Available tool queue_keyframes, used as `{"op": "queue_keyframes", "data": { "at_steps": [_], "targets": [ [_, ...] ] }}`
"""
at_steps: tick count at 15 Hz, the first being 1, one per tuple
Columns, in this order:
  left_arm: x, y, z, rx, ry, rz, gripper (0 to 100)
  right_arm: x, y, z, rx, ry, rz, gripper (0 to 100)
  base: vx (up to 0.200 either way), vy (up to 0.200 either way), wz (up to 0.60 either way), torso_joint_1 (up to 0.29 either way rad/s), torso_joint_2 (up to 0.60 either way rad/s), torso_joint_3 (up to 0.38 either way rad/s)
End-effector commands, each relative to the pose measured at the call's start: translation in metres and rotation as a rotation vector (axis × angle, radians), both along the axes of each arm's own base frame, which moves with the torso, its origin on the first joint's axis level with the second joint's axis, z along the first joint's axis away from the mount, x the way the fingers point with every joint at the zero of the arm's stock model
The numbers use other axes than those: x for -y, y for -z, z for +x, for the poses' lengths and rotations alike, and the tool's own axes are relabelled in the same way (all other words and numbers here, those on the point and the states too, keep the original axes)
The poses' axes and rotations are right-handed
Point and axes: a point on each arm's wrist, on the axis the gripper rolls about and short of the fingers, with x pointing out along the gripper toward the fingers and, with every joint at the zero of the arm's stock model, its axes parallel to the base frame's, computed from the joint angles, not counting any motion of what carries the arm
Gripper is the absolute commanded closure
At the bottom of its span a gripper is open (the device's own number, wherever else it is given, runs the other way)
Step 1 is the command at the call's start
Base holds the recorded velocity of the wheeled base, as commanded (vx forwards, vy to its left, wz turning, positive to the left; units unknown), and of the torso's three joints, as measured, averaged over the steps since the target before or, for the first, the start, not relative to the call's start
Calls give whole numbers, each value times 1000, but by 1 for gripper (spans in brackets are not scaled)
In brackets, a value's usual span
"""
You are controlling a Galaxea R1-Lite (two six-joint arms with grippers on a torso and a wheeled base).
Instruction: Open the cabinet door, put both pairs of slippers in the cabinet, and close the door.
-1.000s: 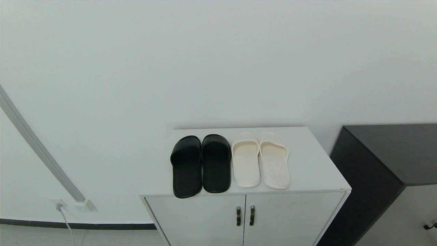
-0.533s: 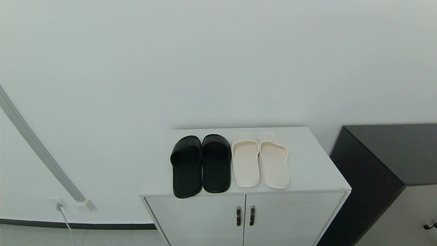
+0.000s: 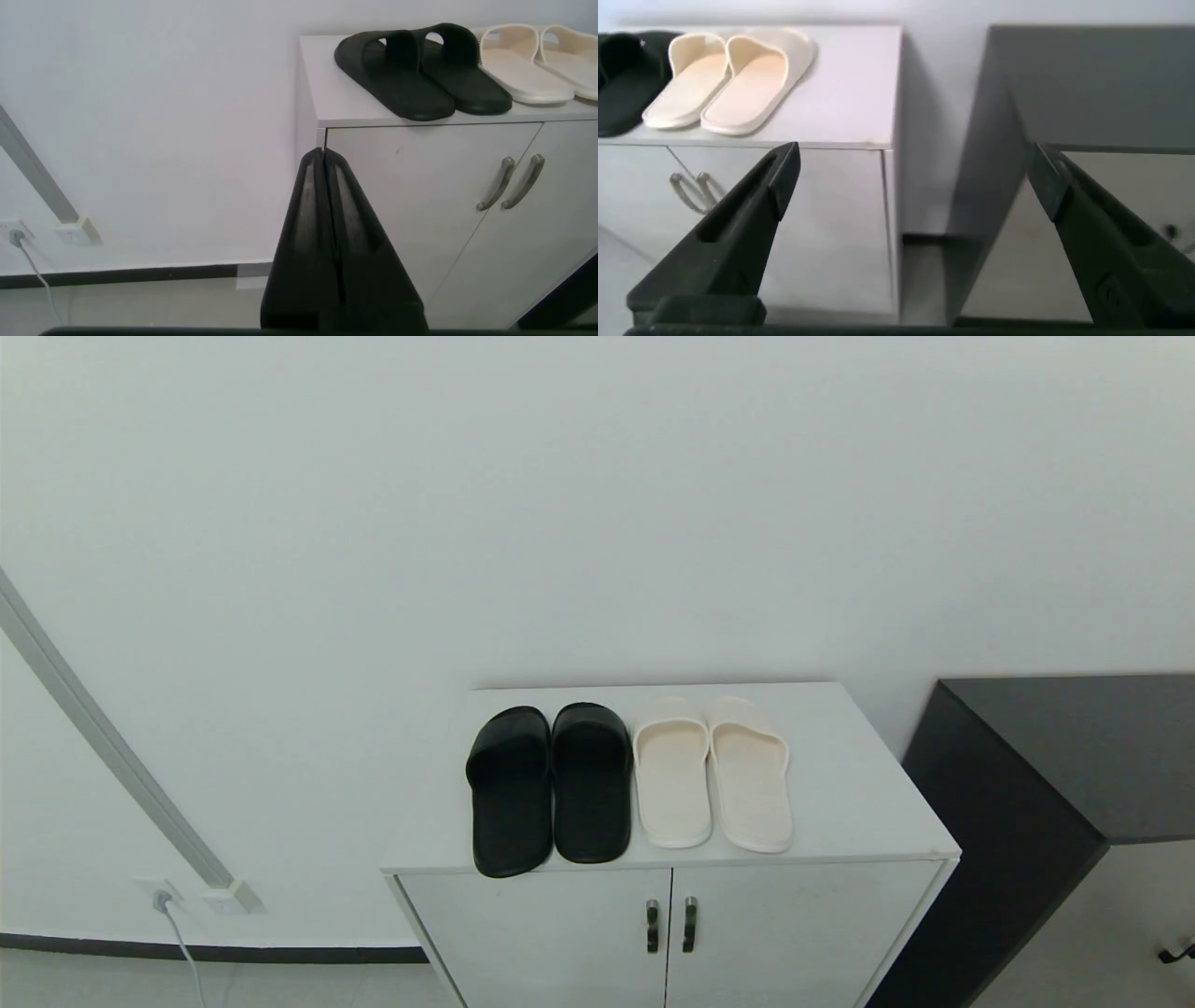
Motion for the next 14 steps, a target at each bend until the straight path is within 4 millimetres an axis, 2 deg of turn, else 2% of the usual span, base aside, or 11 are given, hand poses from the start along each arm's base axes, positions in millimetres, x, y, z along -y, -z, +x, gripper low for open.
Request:
{"op": "queue_keyframes", "data": {
  "at_steps": [1, 4, 7, 8, 9, 11, 14],
  "targets": [
    [0, 0, 0, 0, 0, 0, 100, -17, 9, 64, -208, -117, 17, 0, 0, 0, 0, 0, 0, 0],
    [0, 0, 0, 0, 0, 0, 100, -48, -3, 99, -256, -151, 90, 0, 0, 0, 0, 0, 0, 0],
    [0, 0, 0, 0, 0, 0, 100, -97, -17, 120, -256, -177, 106, 0, 0, 0, 0, 0, 0, 0],
    [0, 0, 0, 0, 0, 0, 100, -107, -18, 125, -257, -172, 105, 0, 0, 0, 0, 0, 0, 0],
    [0, 0, 0, 0, 0, 0, 100, -131, -21, 135, -255, -168, 103, 0, 0, 0, 0, 0, 0, 0],
    [0, 0, 0, 0, 0, 0, 100, -162, -25, 151, -245, -172, 116, 0, 0, 0, 0, 0, 0, 0],
    [0, 0, 0, 0, 0, 0, 100, -194, -23, 177, -239, -150, 103, 0, 0, 0, 0, 0, 0, 0]
  ]
}}
